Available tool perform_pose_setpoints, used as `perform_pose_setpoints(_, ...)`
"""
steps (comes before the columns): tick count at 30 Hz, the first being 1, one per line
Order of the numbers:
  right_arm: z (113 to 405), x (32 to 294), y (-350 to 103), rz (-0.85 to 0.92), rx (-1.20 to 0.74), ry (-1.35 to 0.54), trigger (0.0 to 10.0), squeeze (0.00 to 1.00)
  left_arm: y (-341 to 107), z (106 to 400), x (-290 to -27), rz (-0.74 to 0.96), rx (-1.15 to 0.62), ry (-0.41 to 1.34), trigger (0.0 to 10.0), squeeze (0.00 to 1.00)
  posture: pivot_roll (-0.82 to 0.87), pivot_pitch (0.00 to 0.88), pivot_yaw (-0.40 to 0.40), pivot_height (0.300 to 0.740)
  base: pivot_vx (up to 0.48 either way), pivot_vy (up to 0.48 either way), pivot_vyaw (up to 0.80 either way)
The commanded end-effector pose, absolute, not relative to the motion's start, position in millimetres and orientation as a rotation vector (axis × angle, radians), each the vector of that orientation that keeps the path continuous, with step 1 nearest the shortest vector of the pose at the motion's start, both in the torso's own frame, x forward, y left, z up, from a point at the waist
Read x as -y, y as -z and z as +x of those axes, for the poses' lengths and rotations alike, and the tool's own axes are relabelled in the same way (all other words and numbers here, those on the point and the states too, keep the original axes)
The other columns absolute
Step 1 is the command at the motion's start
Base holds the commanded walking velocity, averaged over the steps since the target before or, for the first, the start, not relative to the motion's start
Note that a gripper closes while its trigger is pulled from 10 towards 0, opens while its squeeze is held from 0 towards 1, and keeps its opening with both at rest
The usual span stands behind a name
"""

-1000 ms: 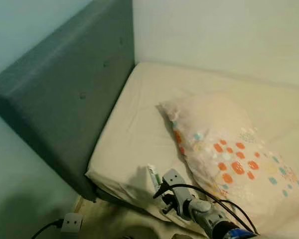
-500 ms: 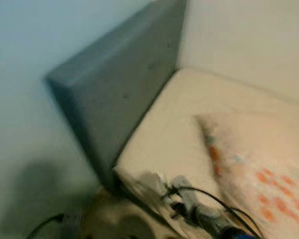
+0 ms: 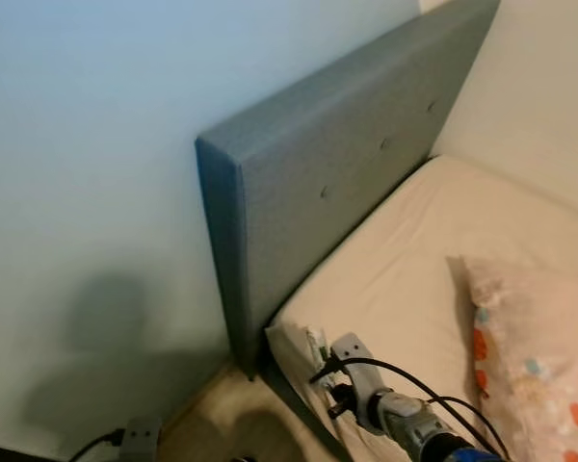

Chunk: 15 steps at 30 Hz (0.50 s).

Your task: Clean up the room

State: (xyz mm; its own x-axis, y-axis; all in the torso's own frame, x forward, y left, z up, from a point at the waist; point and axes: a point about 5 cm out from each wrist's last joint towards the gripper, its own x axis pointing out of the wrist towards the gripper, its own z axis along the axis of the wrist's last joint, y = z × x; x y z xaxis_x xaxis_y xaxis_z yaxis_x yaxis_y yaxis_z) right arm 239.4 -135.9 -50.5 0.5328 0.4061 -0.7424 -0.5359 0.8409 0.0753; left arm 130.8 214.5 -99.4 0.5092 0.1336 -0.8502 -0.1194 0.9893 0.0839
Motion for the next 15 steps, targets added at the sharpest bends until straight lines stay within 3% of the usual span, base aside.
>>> perform_pose_setpoints(1,236.0,139.9,53.4,-0.167,-0.862,-0.544,10.0,0.00,101.9,123.9,-214.2,-0.006,-1.049,-0.172,10.0,0.00,0.00,0.000,0.000,0.740,0.000,0.000,0.00)
perform_pose_setpoints(15,237.2,138.2,52.9,-0.154,-0.860,-0.529,10.0,0.00,102.5,121.4,-217.1,0.021,-1.070,-0.179,10.0,0.00,0.01,0.003,0.011,0.740,-0.289,0.000,0.00)
